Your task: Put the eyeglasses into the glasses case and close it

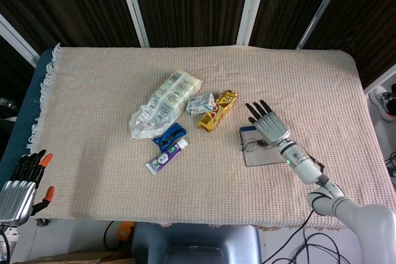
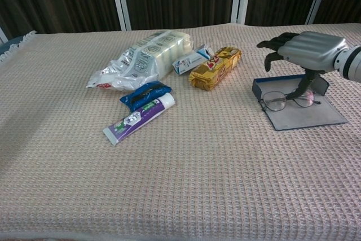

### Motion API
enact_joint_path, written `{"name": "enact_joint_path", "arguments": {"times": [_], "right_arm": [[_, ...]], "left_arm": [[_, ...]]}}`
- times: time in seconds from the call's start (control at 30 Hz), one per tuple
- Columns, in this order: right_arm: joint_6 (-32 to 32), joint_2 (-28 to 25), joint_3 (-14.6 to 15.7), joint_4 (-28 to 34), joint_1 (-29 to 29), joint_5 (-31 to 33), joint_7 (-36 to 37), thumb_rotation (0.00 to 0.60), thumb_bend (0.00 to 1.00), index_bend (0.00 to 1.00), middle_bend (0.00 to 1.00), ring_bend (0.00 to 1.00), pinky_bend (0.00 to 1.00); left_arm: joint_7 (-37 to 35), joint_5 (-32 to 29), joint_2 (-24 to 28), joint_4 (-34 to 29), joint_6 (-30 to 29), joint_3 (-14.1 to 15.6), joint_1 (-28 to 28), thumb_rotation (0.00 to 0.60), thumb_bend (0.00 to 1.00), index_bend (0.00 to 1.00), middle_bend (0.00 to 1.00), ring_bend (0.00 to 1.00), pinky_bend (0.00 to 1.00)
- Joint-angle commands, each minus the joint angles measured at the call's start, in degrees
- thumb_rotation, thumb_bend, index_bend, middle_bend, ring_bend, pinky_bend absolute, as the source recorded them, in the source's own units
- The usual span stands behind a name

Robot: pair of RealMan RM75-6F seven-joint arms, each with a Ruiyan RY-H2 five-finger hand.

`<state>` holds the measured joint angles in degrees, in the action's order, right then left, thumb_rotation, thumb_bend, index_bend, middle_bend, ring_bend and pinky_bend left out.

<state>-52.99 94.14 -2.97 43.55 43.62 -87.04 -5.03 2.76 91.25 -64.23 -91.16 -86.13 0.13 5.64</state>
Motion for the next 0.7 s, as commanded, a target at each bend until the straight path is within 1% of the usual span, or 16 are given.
{"name": "enact_joint_path", "arguments": {"times": [0.03,0.4,0.7], "right_arm": [[0.9,0.7,-0.5,-0.5,0.6,0.6,-0.8,0.600,0.25,0.45,0.00,0.00,0.05],[3.7,3.6,-2.9,-2.6,2.5,3.8,-4.2,0.600,0.25,0.45,0.00,0.00,0.05],[4.5,4.0,-3.5,-4.1,2.5,5.3,-5.3,0.600,0.25,0.44,0.00,0.00,0.05]], "left_arm": [[-0.1,0.0,0.0,0.0,0.0,0.0,0.0,0.600,0.42,0.00,0.00,0.00,0.07],[-0.9,-0.4,0.3,0.1,0.0,-0.2,0.0,0.600,0.42,0.00,0.00,0.00,0.07],[-1.1,-0.4,0.4,0.2,0.1,-0.2,0.0,0.600,0.42,0.00,0.00,0.00,0.07]]}}
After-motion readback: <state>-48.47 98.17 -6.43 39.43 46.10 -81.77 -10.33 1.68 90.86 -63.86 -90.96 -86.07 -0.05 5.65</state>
